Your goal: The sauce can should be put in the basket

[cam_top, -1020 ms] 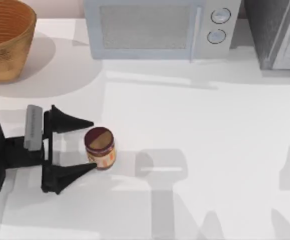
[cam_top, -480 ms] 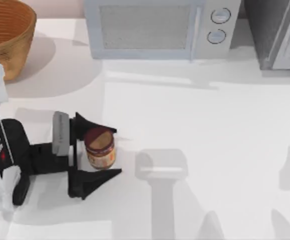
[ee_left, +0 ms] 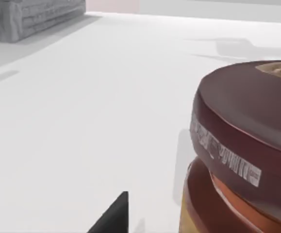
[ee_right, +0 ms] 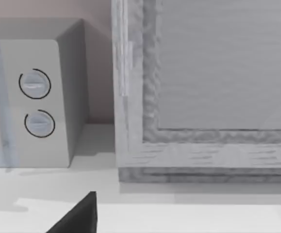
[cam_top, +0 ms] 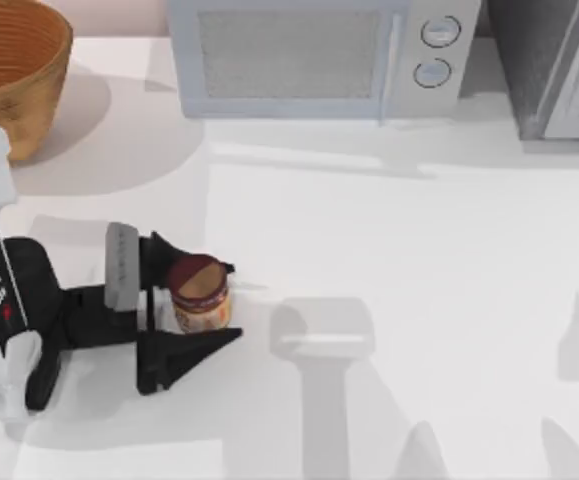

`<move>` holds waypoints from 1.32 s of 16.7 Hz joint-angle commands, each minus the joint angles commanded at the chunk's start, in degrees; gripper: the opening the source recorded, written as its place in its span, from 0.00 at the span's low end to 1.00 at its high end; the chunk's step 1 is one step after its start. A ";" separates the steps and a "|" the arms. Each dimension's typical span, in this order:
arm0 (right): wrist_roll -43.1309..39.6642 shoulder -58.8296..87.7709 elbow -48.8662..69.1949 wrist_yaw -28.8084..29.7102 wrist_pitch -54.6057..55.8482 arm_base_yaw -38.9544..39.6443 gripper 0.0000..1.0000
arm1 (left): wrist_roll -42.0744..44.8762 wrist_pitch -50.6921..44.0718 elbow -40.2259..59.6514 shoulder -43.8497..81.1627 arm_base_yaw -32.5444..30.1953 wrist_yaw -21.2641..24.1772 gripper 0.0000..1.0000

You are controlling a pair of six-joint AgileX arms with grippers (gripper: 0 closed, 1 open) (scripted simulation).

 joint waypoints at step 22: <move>0.00 0.00 0.00 0.00 0.00 0.00 1.00 | 0.40 -7.07 6.47 -3.02 2.09 1.23 0.00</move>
